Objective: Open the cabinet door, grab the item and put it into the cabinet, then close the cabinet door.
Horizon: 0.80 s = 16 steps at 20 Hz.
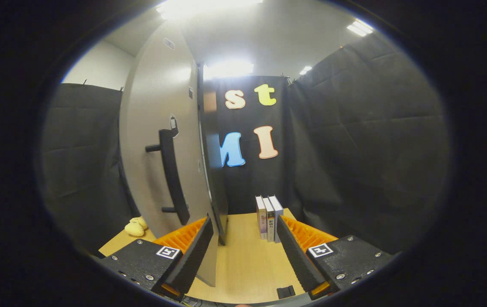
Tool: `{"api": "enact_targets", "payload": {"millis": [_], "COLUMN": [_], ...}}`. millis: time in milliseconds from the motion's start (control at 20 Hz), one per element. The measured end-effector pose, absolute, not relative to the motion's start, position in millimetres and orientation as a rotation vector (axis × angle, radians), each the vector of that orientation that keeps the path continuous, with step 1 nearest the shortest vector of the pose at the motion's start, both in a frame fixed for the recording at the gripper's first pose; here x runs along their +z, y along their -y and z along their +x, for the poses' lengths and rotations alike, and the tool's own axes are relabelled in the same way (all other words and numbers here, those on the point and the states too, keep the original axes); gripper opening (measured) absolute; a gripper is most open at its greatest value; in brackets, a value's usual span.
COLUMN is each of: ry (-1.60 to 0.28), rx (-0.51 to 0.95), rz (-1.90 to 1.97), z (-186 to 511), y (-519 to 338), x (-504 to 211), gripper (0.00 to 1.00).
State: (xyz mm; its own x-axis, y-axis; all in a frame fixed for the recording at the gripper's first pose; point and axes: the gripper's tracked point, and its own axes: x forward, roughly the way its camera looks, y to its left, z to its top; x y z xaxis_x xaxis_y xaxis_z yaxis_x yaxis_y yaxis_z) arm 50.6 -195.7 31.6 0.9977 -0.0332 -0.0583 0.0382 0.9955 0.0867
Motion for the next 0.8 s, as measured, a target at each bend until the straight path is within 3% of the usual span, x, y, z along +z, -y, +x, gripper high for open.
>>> {"api": "enact_targets", "payload": {"millis": [300, 800], "ry": [-0.004, -0.057], "rx": [0.049, -0.038], "rz": [0.041, 0.106], "z": [71.7, 66.1], "y": [165.2, 153.4], "x": [52.3, 46.5], "gripper": [0.94, 0.91]}}
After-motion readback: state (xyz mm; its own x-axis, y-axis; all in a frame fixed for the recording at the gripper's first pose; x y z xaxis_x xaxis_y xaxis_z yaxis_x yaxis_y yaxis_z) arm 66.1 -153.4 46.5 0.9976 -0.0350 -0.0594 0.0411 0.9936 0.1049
